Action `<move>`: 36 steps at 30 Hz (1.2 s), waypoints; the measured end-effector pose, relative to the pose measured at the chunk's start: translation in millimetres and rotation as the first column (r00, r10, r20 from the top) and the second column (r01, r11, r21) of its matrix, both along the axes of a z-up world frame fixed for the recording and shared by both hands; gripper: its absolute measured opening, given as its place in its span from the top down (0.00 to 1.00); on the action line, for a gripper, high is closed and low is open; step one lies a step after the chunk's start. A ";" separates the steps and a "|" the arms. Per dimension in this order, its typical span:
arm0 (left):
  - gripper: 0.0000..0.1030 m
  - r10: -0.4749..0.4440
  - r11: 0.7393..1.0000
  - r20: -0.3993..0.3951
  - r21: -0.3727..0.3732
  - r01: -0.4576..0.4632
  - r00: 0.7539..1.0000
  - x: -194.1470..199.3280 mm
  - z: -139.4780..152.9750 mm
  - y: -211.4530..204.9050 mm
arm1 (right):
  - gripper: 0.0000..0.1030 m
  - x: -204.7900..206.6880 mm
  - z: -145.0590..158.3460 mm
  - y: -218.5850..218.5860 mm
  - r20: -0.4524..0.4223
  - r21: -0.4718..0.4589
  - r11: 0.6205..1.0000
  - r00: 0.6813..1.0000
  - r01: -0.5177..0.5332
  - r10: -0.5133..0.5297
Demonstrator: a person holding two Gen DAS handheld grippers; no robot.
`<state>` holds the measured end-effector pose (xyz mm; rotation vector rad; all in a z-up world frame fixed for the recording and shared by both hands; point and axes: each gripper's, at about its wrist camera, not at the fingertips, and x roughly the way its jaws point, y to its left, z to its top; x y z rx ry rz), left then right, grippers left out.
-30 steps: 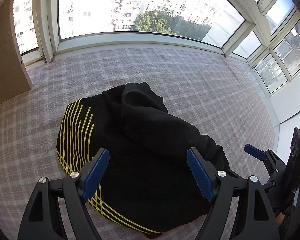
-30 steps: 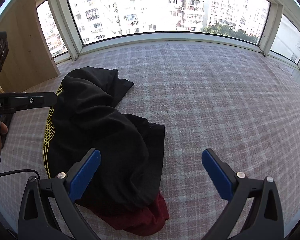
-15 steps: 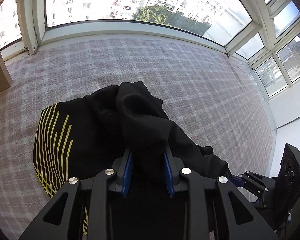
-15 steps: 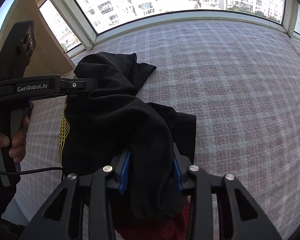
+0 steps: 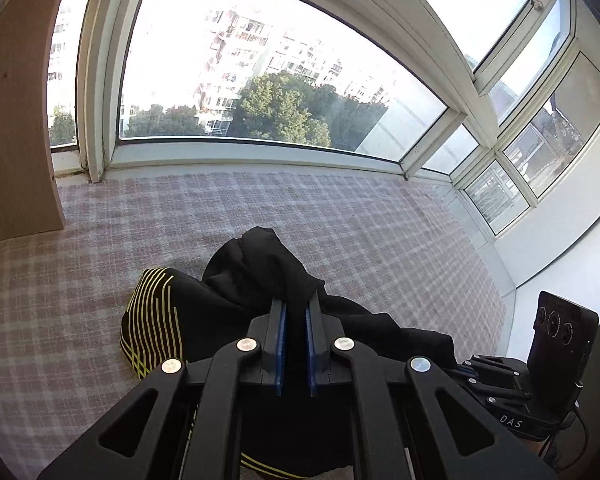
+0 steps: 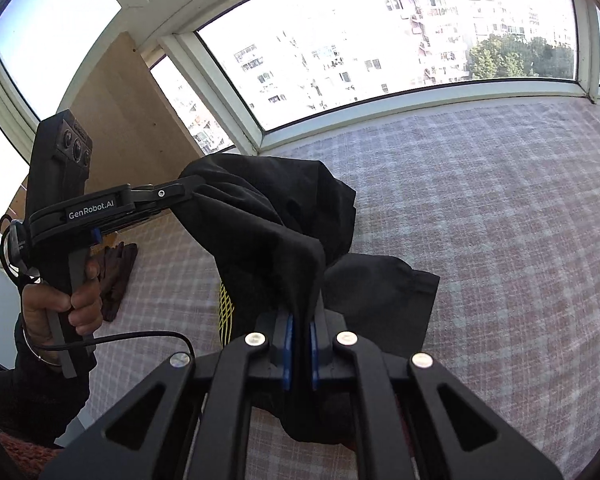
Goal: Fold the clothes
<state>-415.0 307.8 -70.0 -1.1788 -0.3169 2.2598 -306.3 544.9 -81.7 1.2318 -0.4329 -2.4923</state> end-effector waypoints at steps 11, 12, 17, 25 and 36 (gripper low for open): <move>0.95 0.234 0.970 -0.209 0.115 -0.213 0.950 102.7 92.8 -154.7 | 0.96 60.8 114.9 -132.3 -0.219 0.011 0.968 0.944 -0.250 0.246; 0.99 0.253 0.966 -0.239 0.115 -0.231 0.938 114.5 102.6 -169.5 | 0.96 68.0 122.8 -144.0 -0.230 0.016 0.964 0.937 -0.265 0.261; 1.00 0.269 0.962 -0.326 0.039 -0.271 0.907 144.4 134.0 -222.1 | 0.96 87.8 136.6 -196.8 -0.244 0.058 0.959 0.928 -0.276 0.282; 0.76 0.127 0.980 -0.043 -0.150 -0.132 0.991 166.8 34.7 -237.0 | 0.86 59.1 4.7 -208.6 0.152 0.244 0.945 0.971 -0.216 0.183; 0.53 -0.157 0.963 0.272 -0.170 0.208 0.949 255.5 -82.1 -138.8 | 0.54 86.9 -97.7 -146.8 0.265 0.396 0.902 0.962 -0.172 0.067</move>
